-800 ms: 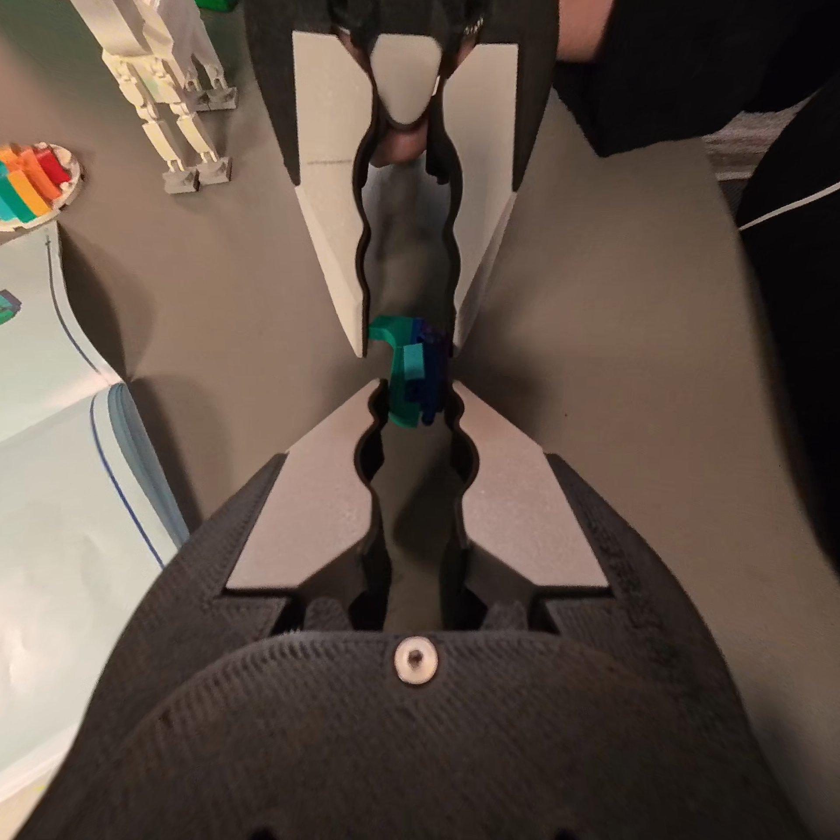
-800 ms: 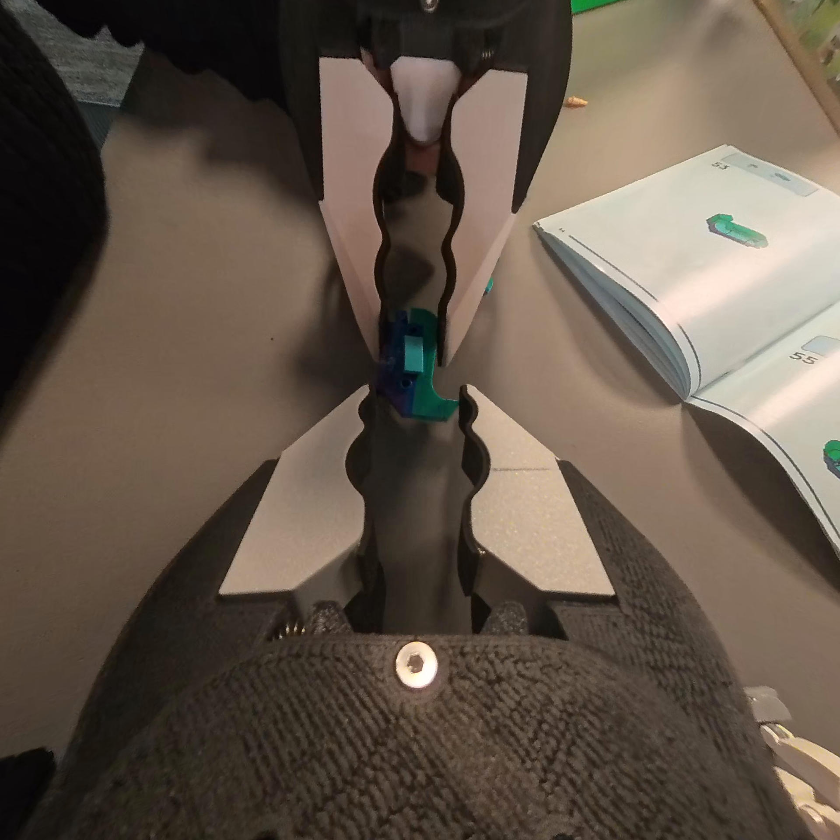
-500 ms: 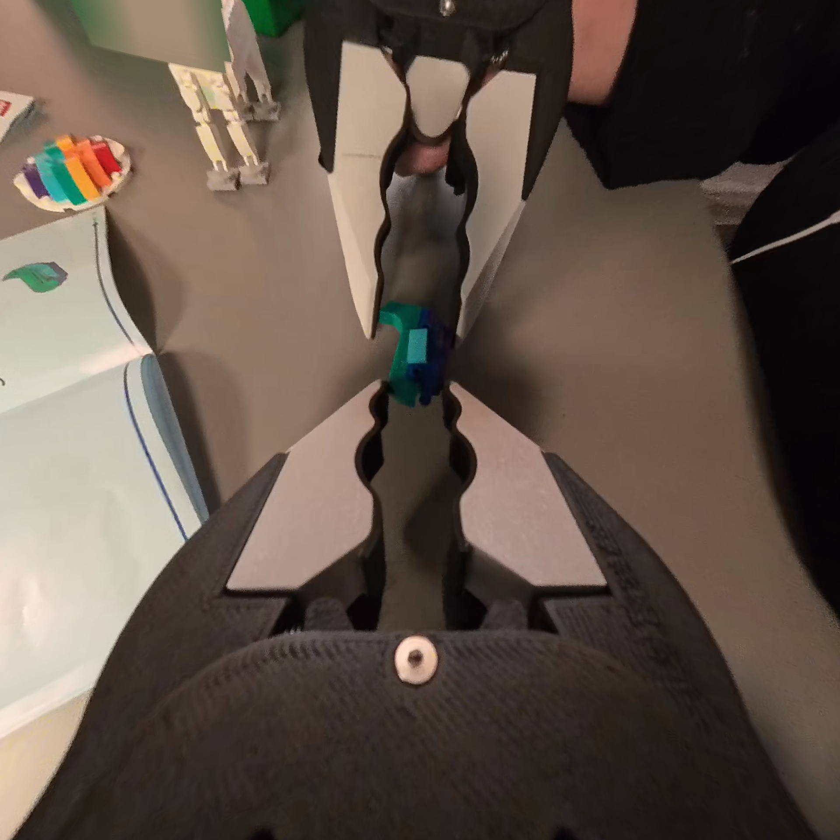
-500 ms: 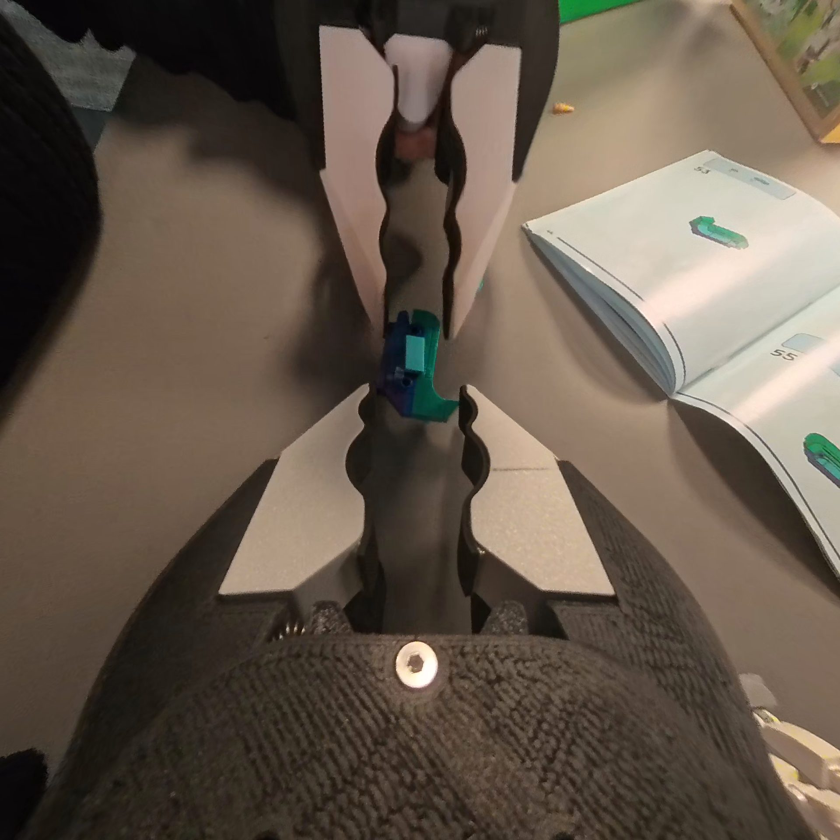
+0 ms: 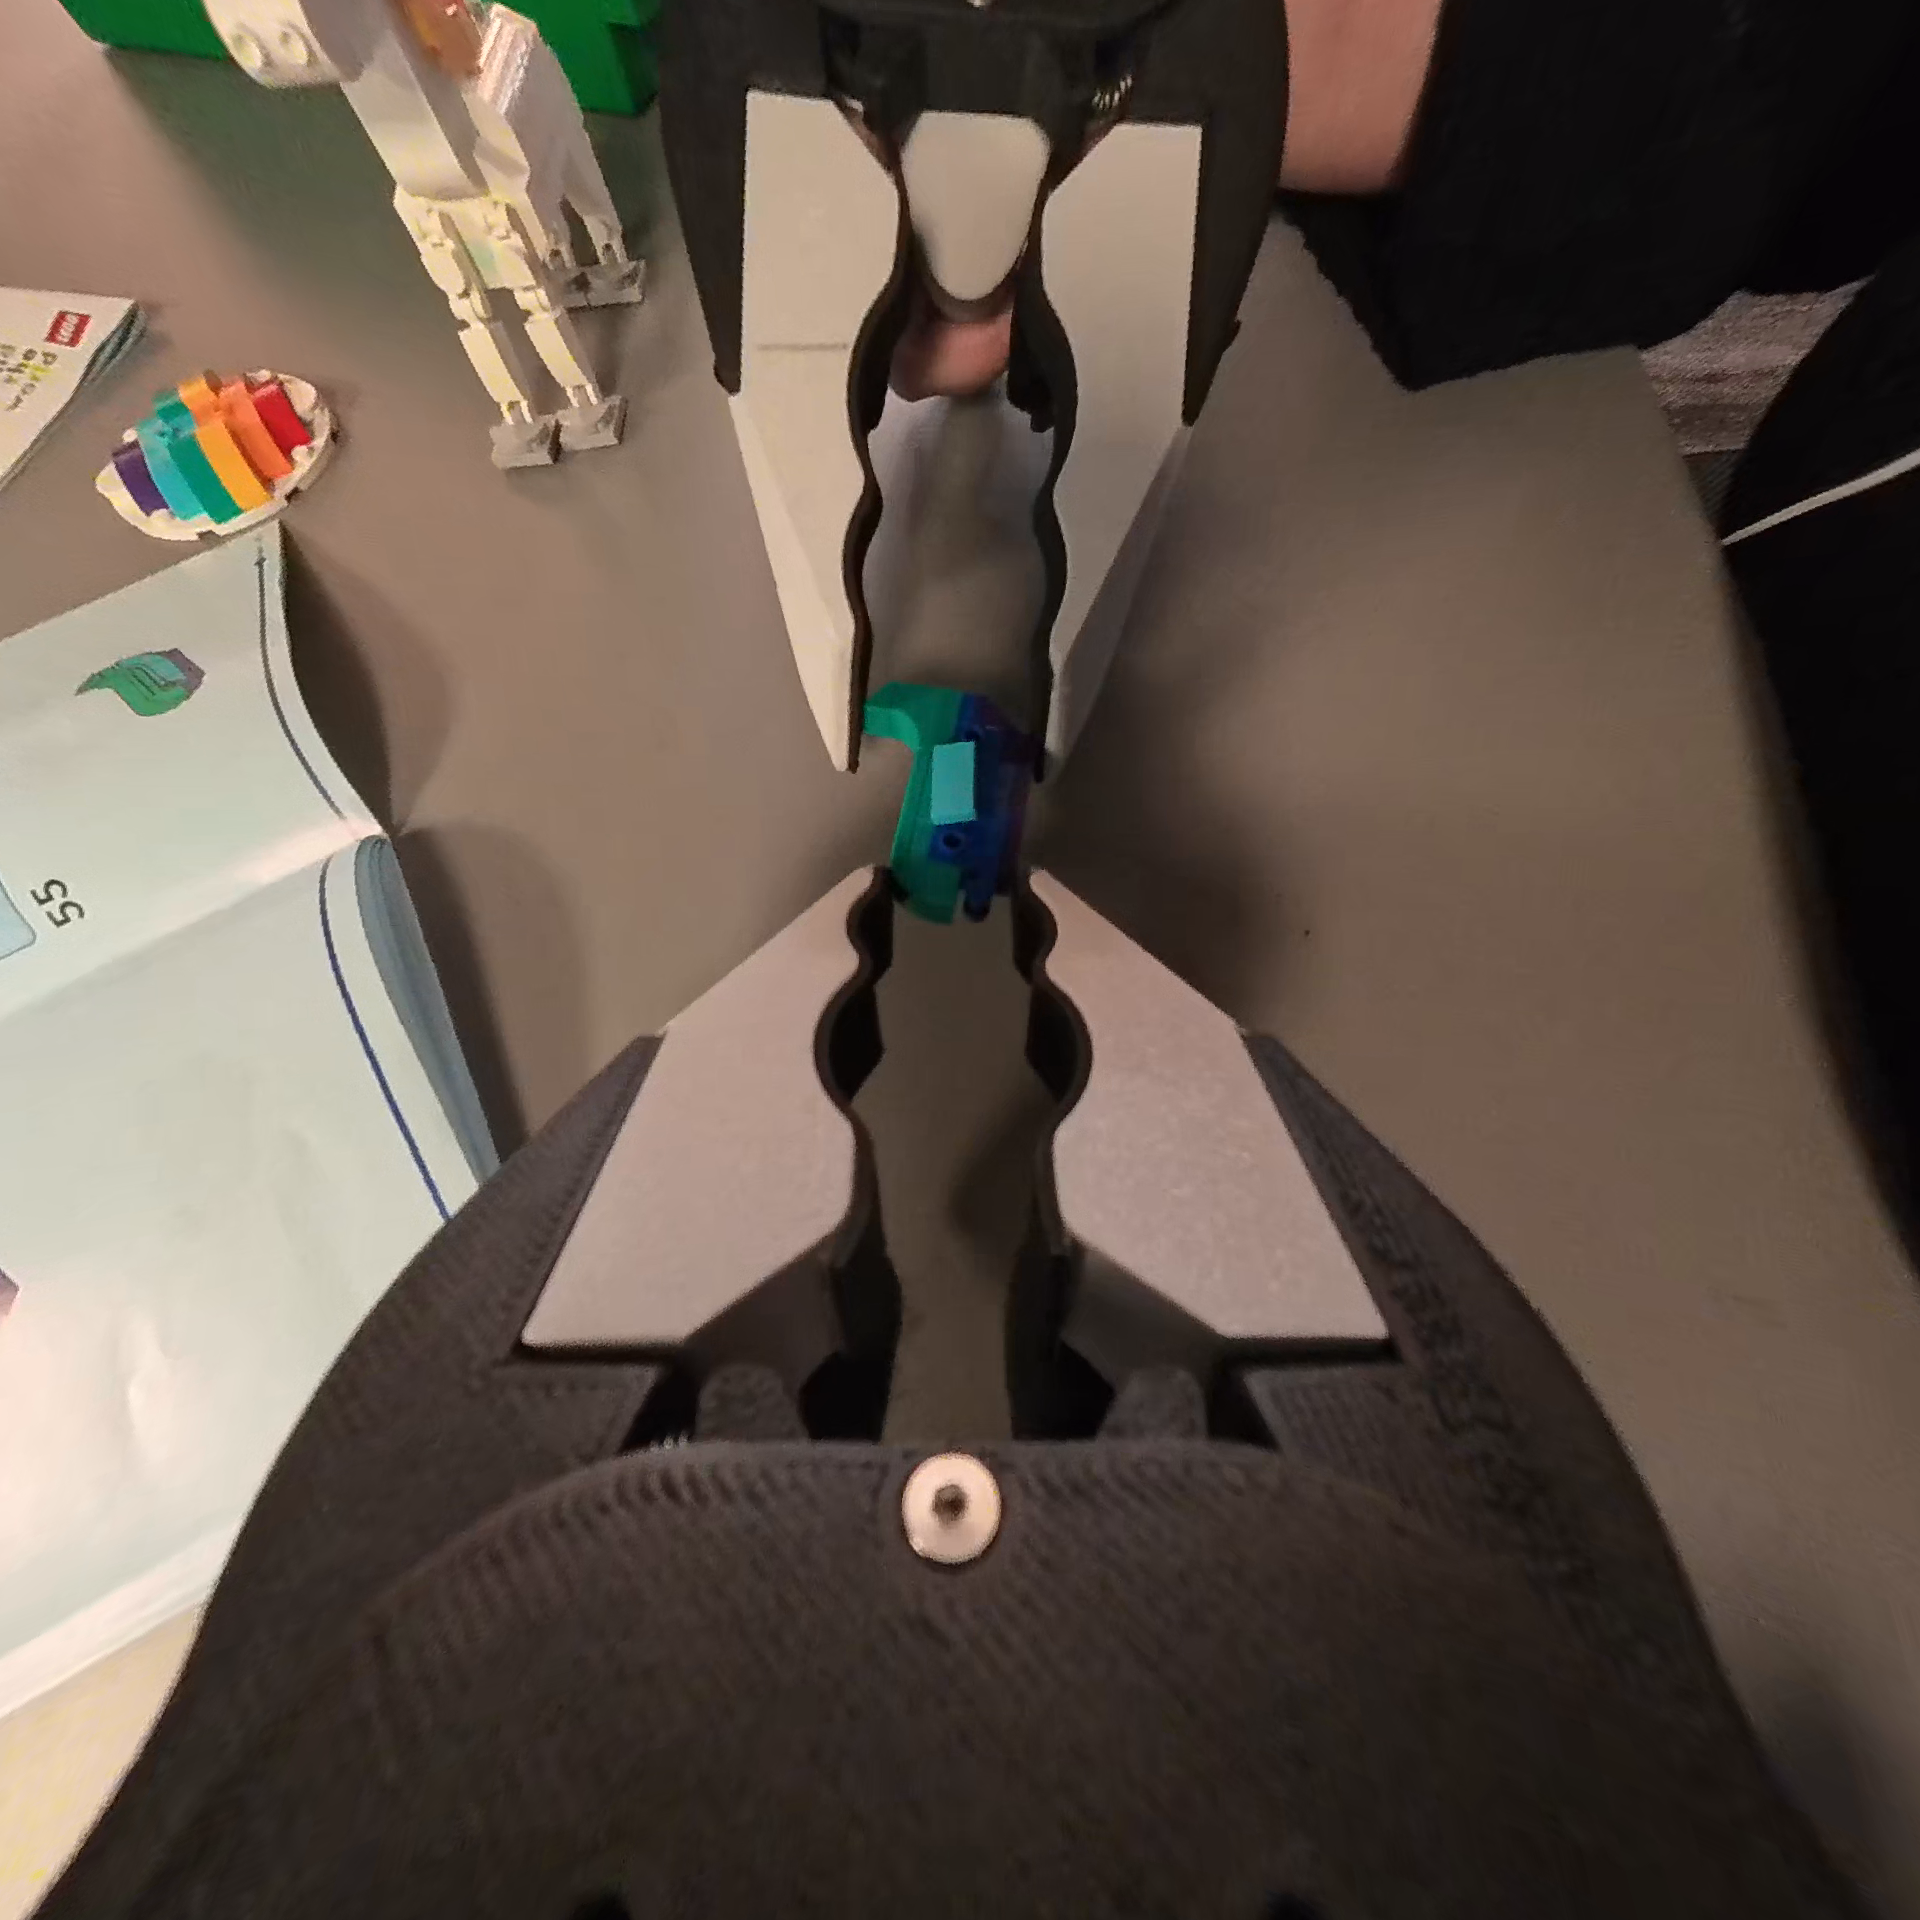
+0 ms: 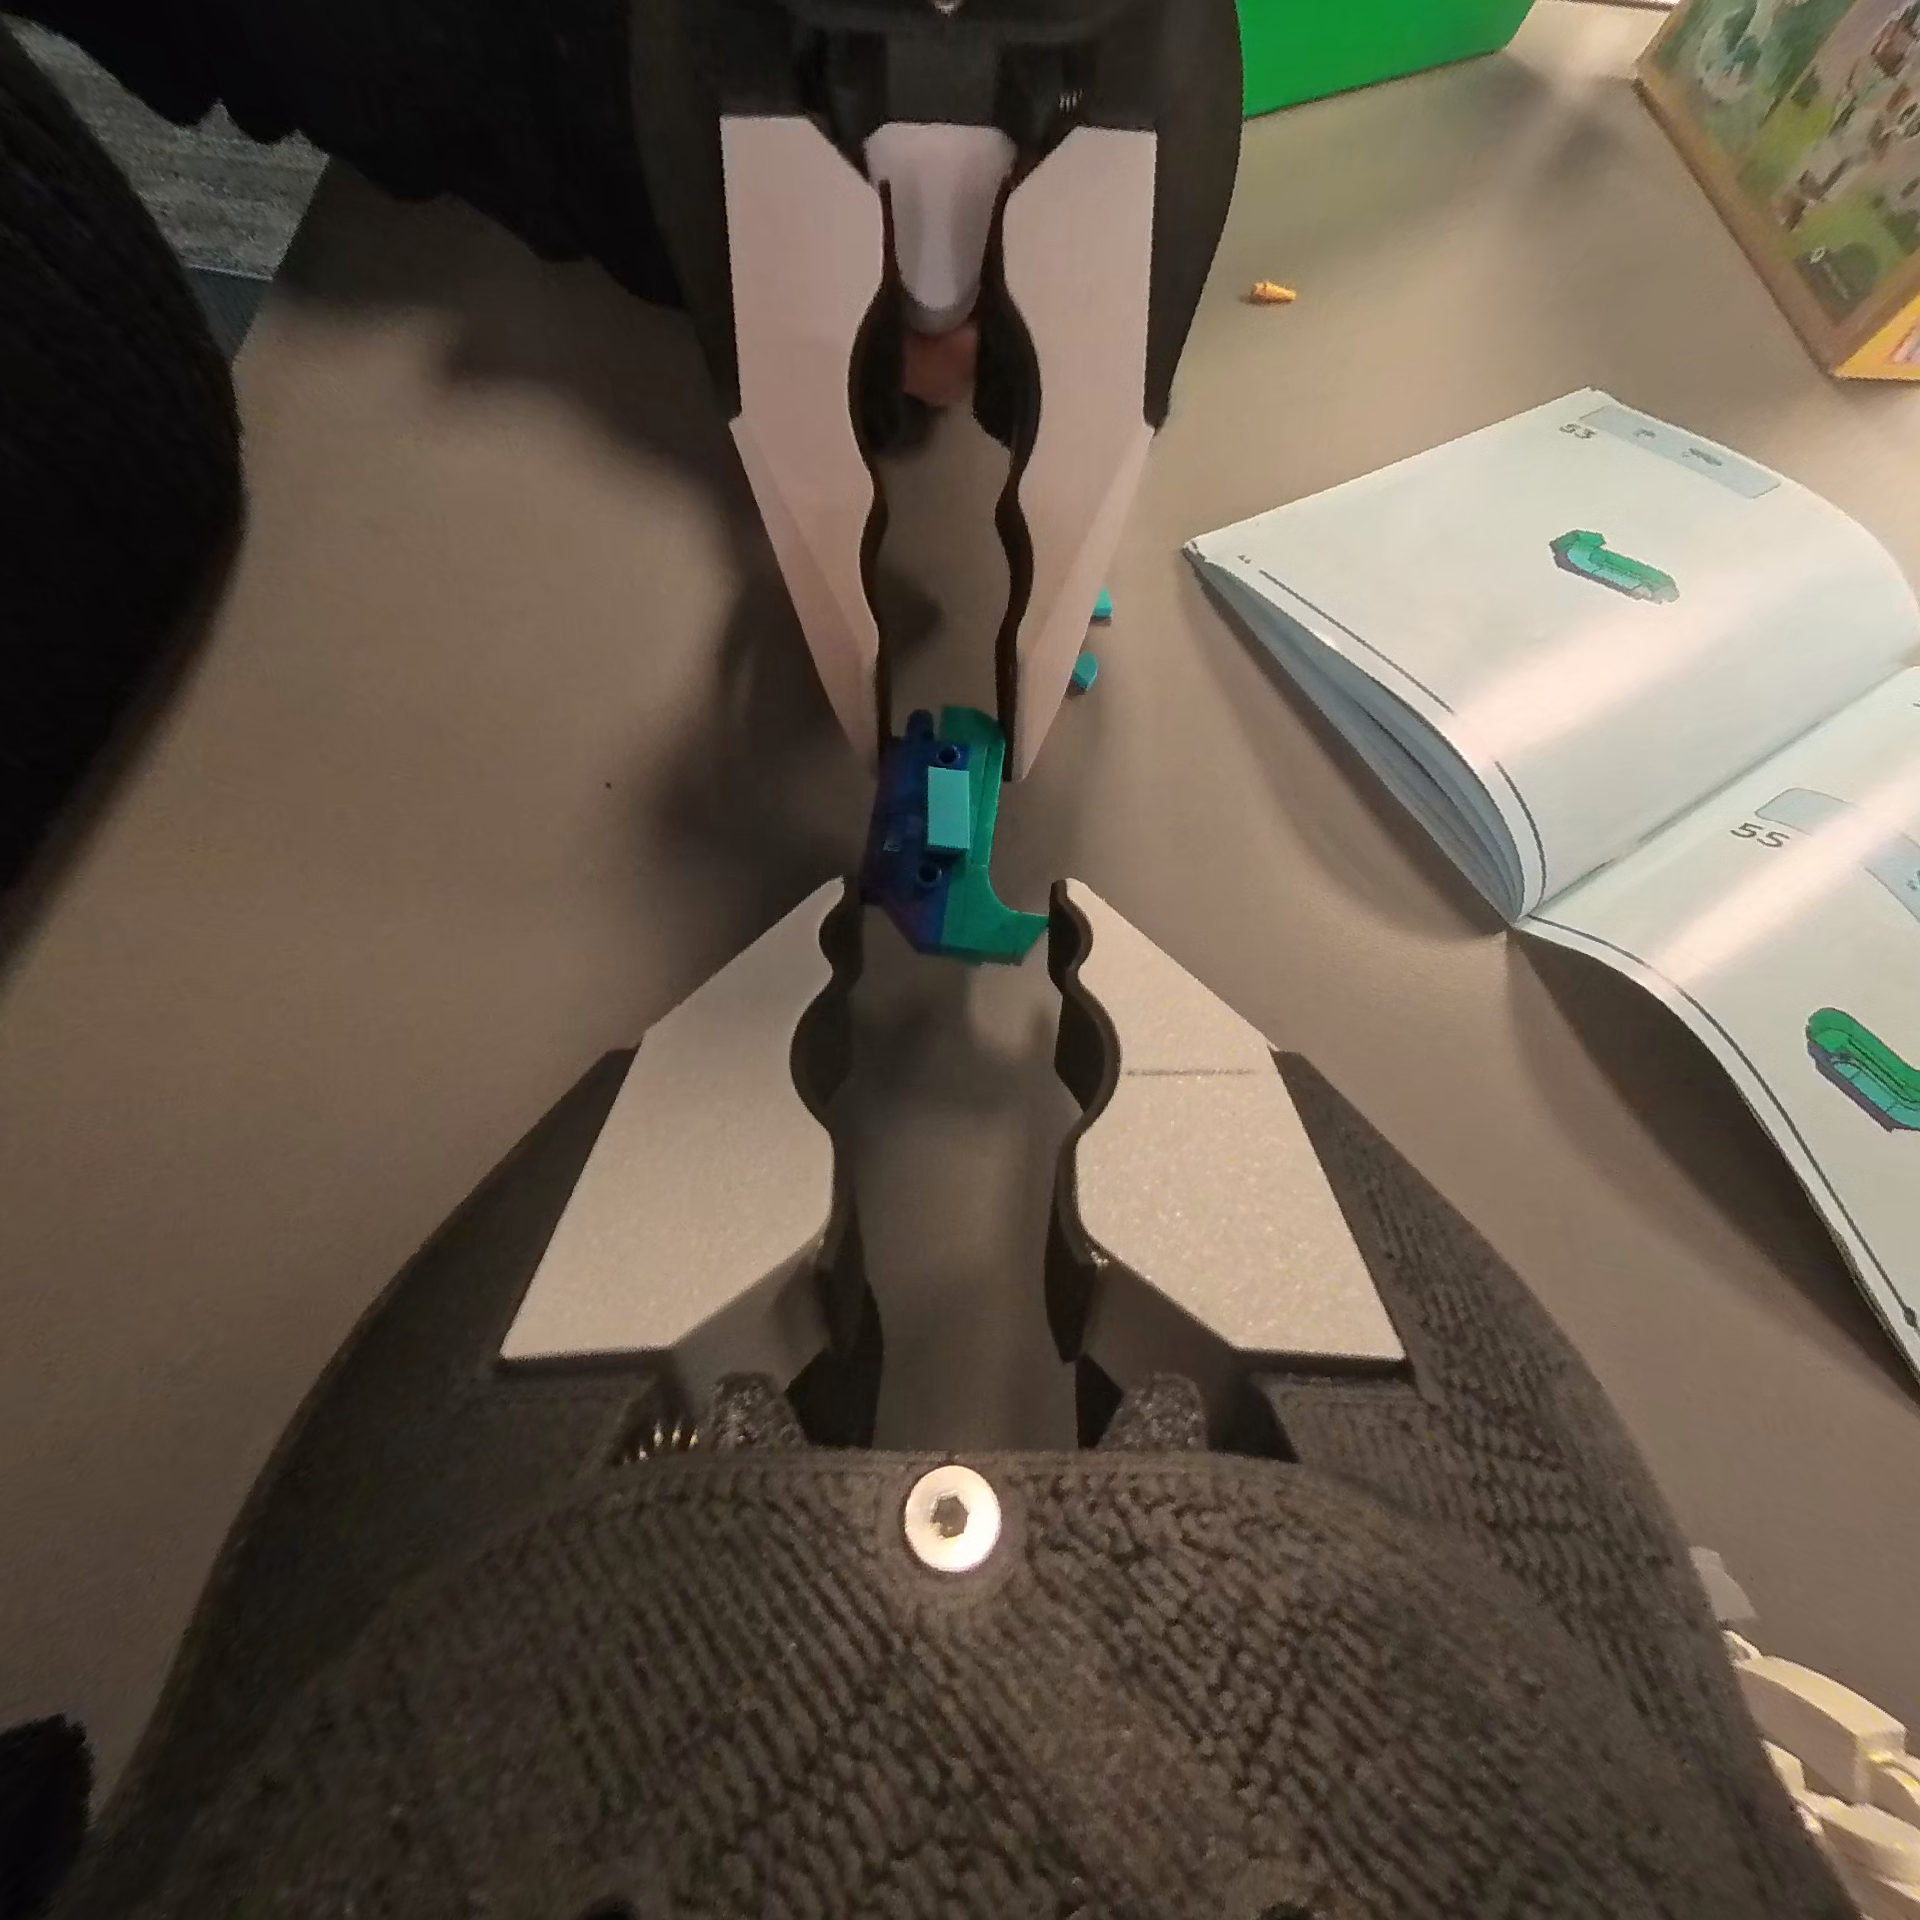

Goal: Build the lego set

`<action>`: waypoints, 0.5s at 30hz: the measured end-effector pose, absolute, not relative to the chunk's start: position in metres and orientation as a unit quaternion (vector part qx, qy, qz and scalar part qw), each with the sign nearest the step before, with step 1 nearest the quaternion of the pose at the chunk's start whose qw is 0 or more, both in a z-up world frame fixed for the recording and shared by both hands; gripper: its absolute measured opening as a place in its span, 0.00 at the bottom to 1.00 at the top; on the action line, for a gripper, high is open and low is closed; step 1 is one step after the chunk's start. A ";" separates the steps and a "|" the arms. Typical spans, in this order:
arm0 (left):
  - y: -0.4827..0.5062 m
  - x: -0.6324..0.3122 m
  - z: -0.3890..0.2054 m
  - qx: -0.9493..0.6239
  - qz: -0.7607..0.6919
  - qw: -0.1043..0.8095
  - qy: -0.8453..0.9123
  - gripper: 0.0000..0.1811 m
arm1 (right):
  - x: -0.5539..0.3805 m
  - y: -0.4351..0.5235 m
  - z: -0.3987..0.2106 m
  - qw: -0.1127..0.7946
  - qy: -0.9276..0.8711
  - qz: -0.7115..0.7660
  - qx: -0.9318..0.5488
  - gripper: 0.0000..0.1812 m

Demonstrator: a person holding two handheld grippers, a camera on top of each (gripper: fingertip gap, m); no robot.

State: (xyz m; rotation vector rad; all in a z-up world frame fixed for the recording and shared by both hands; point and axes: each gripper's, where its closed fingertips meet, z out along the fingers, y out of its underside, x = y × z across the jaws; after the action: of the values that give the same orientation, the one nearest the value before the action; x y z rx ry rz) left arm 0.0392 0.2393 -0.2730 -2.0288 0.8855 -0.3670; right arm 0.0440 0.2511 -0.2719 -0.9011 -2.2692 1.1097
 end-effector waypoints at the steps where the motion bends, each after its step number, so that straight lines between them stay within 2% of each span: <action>1: 0.239 0.039 -0.273 -0.815 -0.145 0.433 0.357 0.12 | 0.044 0.251 -0.272 0.228 -0.824 0.402 -0.327 0.19; 8: 0.242 0.039 -0.271 -0.823 -0.165 0.434 0.328 0.13 | 0.043 0.253 -0.272 0.234 -0.824 0.399 -0.327 0.19; 10: 0.244 0.039 -0.270 -0.822 -0.167 0.439 0.322 0.21 | 0.044 0.253 -0.268 0.234 -0.819 0.410 -0.325 0.19; 15: 0.243 0.044 -0.266 -0.811 -0.178 0.448 0.331 0.16 | 0.044 0.250 -0.266 0.237 -0.820 0.411 -0.319 0.19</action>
State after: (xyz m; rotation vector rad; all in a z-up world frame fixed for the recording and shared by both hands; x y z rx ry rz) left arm 0.0441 0.2426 -0.2656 -2.0082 0.8190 -0.4395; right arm 0.0442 0.2501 -0.2660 -0.8730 -2.2488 1.1276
